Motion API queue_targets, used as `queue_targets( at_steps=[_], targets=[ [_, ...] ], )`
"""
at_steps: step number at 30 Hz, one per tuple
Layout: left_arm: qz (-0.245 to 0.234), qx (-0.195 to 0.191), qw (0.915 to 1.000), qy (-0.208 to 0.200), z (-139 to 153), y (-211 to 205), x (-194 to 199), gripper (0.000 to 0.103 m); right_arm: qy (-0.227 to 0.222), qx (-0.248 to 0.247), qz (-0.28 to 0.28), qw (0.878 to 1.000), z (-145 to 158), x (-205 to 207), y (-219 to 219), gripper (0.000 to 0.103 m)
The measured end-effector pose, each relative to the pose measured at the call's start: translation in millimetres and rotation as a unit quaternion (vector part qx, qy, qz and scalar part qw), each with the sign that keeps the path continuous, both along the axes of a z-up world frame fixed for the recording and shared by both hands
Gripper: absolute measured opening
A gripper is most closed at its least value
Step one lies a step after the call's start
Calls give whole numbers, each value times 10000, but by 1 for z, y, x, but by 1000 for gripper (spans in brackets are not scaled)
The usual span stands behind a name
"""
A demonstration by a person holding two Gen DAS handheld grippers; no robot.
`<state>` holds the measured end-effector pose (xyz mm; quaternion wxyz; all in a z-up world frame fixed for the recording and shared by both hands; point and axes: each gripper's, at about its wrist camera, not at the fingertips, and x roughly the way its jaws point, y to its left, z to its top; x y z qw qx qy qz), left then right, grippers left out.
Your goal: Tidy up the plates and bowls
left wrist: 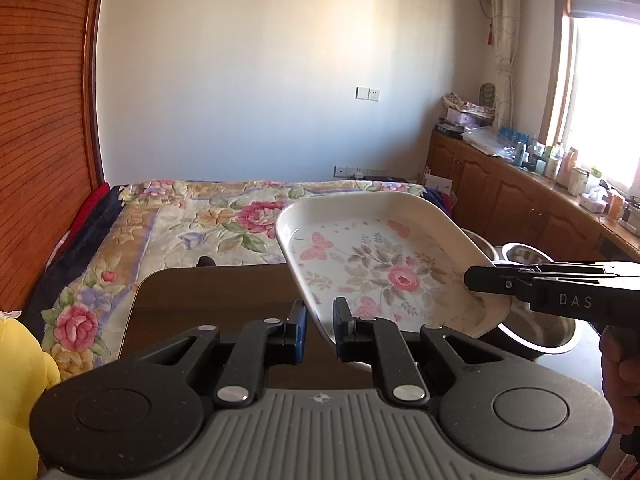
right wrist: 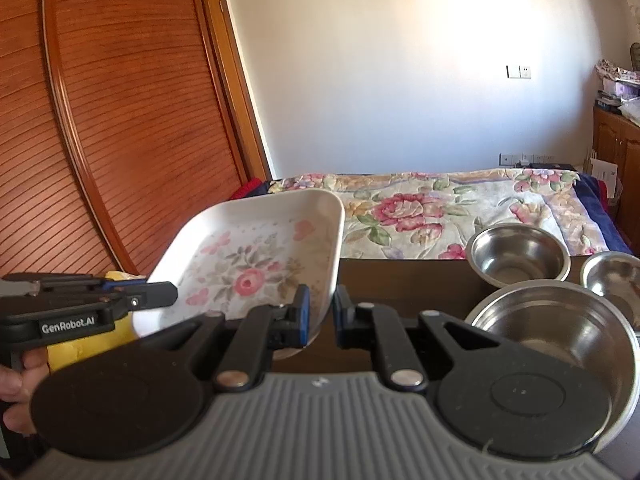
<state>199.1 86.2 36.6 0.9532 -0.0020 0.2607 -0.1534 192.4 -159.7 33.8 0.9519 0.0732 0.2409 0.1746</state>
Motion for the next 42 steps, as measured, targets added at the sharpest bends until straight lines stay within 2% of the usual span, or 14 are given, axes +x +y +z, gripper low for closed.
queue_targets(
  at_steps=[12,18,32,42],
  targets=[
    [-53,-86,9998,-175,11,0,-43,16,-87,73,28,9999,3,-40,-13,14],
    [-175,-133,9996,-199,6,-1,-57,16,-83,133,61,9999,-5,-55,-20,14],
    [-285,-232,9993,50,-35,0,-87,16,-95,174,122,9997,-34,-90,-21,14],
    [-190,-317,9991,196,-57,3,-97,16,45,366,123,9992,-65,-97,-20,14]
  ],
)
